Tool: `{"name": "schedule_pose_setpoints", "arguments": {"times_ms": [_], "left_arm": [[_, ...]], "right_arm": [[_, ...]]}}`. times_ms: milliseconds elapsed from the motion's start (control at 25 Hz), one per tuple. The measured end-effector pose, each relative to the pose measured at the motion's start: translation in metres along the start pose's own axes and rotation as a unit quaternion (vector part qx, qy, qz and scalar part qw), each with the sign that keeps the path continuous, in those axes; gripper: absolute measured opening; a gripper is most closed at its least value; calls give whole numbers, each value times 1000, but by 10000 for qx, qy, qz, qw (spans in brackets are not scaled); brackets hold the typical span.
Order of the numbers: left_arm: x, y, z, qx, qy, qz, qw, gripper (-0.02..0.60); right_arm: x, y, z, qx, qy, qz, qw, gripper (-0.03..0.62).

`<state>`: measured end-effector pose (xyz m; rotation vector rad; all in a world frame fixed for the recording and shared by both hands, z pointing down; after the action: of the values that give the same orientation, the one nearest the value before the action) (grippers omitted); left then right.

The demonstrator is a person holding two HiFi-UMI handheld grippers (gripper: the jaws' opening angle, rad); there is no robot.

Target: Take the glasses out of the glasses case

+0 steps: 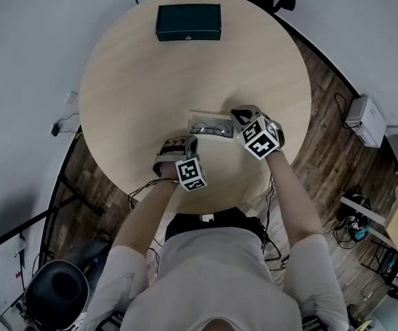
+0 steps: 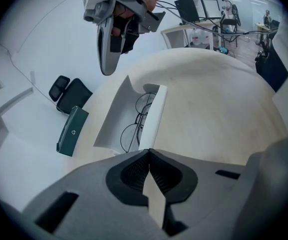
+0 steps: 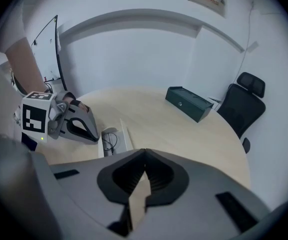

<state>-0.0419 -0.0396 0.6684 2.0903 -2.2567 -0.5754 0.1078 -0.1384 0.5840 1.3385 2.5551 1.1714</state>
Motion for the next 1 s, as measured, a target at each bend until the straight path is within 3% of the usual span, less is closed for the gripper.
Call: {"name": "schedule_pose_setpoints", "arguments": {"times_ms": [240,440,720,840,1000], "left_arm": [[4,-2,13,-286,-109,238,9992,8],[10,-3,39,-1003,-224,986,9898,8],[18,0,91,-2197,-601,2040,9521,8],[17,1,117,-2820,-583,2501,9244,9],[15,2,155,-3468,-700,3017,8853,8]], "right_arm": [[5,2,23,-493,276,-841,9948,12],[14,1,50,-901,400,-1620,9819,12],[24,-6,92,-1660,560,-2530,9515,12],[30,-8,113,-2074,507,-3072,9274,12],[39,-13,142,-2440,649,-3416,9053,12]]}}
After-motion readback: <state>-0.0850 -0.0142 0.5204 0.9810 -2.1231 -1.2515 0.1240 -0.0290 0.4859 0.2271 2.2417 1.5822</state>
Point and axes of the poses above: the fingertips, and each gripper's own axes: z backward along the fingers, x to its left, y out of its underside, the point moved 7 cm from there along z, backward along the fingers, and after that the axes turned 14 degrees about y, right-handed, at the moved point
